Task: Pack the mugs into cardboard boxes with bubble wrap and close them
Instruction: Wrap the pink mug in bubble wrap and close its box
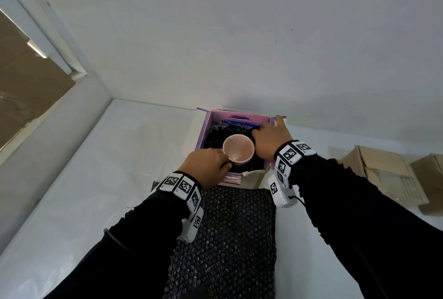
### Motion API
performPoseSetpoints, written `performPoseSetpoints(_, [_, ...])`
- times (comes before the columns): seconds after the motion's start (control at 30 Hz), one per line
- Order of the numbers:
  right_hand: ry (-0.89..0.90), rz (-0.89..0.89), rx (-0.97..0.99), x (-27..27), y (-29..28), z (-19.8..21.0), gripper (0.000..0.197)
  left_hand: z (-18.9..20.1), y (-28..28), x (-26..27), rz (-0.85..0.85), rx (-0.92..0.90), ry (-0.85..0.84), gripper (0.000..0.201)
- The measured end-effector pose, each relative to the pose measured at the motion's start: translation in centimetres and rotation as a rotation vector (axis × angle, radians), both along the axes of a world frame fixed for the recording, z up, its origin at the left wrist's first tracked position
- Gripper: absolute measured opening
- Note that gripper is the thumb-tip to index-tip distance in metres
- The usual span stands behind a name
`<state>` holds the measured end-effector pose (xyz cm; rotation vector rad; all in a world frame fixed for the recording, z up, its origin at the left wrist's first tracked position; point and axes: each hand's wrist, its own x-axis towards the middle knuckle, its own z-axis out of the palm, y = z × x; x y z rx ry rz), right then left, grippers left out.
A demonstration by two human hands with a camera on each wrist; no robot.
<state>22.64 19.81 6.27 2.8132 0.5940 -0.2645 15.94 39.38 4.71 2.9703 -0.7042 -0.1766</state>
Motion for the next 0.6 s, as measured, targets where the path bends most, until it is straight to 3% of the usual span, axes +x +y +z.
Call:
performPoseSetpoints(0.2, [-0.149,0.009,0.043,-0.6,-0.1,0.3,0.021,-0.5,0.1,-0.2,-0.015,0.023,-0.174,0.038])
performPoseSetpoints(0.33, [-0.061,-0.041,0.024,-2.1,0.1,0.0,0.025,-0.9,-0.2,-0.8,-0.013,0.147,-0.075,0.076])
performPoseSetpoints(0.43, [-0.151,-0.023,0.133,-3.9,0.0,0.9,0.021,-0.7,0.2,-1.0,-0.024,0.098,-0.069,0.054])
performPoseSetpoints(0.6, [-0.333,0.002,0.516,-9.2,-0.7,0.7,0.013,-0.5,1.1,-3.5,-0.041,-0.09,-0.216,0.052])
